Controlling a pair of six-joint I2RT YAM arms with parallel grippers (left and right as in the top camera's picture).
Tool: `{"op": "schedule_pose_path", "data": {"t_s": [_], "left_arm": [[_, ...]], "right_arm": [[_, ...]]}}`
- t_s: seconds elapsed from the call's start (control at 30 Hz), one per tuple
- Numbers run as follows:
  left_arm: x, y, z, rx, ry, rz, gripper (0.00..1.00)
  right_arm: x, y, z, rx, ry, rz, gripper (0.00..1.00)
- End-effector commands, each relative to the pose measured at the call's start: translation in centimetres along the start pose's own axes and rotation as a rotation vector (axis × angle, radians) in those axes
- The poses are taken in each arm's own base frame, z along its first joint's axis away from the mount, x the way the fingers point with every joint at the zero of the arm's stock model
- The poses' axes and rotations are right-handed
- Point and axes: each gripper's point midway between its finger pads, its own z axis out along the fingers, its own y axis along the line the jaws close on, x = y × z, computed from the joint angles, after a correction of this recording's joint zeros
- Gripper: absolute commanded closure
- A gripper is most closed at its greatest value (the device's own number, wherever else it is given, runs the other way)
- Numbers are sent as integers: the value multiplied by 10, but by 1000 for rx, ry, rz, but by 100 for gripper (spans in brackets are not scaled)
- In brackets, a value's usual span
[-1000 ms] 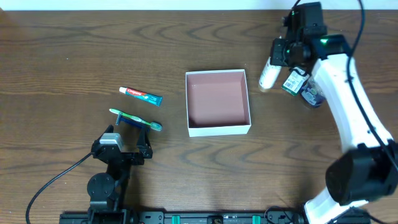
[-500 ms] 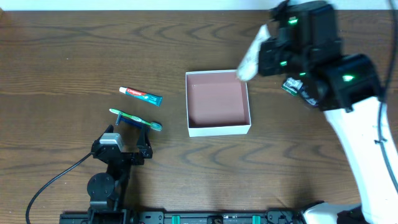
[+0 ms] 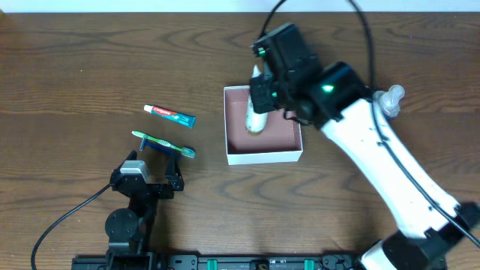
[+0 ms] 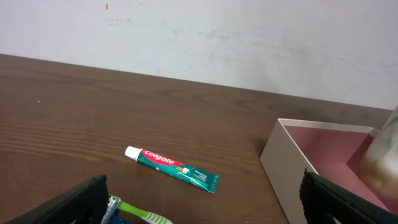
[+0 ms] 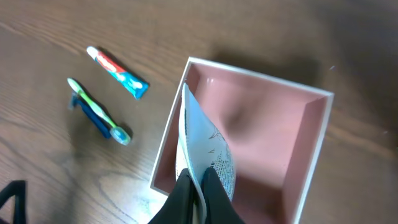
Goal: Pack container
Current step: 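Carry the Pantene tube over the box and lower it inside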
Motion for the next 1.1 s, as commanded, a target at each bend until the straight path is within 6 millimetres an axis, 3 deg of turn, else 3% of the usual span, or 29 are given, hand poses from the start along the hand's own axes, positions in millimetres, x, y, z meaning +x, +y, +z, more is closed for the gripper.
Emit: {"op": "schedule_pose_path", "data": {"t_s": [0.0, 0.3, 0.57, 1.07], "left_arm": [[15, 2, 1, -2, 47, -5, 2], [15, 2, 1, -2, 47, -5, 2], [15, 2, 1, -2, 47, -5, 2], [15, 2, 1, -2, 47, -5, 2]], "right_arm": [[6, 6, 16, 22, 30, 43, 99], [13, 13, 41, 36, 71, 51, 99], [-18, 15, 43, 46, -63, 14, 99], [-29, -4, 42, 148, -124, 42, 99]]}}
